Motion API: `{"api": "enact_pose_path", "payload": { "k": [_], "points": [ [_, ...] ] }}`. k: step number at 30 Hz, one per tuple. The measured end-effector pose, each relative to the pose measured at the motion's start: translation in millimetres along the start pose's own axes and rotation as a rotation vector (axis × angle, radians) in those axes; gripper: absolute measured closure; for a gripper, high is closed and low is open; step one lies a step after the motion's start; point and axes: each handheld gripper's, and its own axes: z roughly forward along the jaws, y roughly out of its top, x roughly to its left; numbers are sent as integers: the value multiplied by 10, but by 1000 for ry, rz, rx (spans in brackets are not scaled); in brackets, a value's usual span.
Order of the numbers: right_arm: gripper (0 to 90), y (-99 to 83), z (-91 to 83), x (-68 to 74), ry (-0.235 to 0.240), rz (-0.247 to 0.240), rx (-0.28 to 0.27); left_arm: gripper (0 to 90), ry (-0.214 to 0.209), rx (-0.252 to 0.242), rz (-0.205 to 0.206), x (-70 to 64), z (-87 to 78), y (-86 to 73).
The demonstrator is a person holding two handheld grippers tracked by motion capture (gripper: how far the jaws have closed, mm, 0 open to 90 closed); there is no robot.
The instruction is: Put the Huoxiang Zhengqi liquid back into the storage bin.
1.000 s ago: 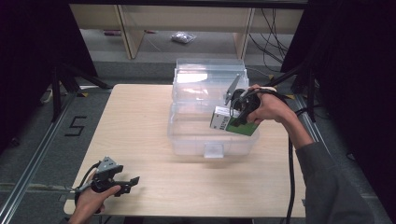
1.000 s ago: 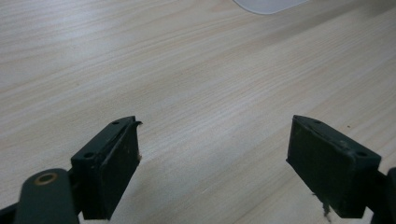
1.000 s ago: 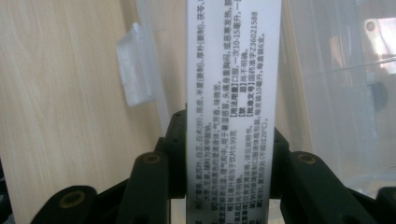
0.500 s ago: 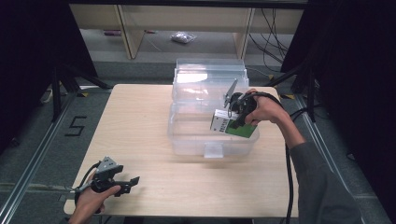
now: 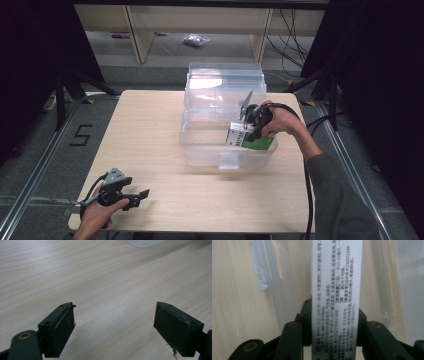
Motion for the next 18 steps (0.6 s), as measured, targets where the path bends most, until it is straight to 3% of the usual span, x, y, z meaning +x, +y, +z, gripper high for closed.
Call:
{"api": "enact_pose_path", "payload": {
  "k": [9,10,11,12,13,15,16,18],
  "points": [
    [644,-31,169,-30,32,-34,6,161,-2,3,0,2,-1,2],
    [643,-39,176,-6,37,-4,19,161,-3,0,-2,2,2,0],
    [644,-43,207,-25,37,-29,14,161,-3,1,-1,3,1,-1],
    [643,-48,215,-10,40,-8,21,161,-3,3,2,4,-2,0],
    [643,-54,249,-44,42,-50,10,161,-3,1,0,2,0,0],
    [642,-70,270,-14,50,-6,22,161,-3,0,-2,3,1,-1],
    [642,-80,281,-36,44,-19,30,161,-3,3,1,4,0,-1],
    [641,-79,280,5,45,42,60,161,-3,3,1,4,0,0]
  ]
}}
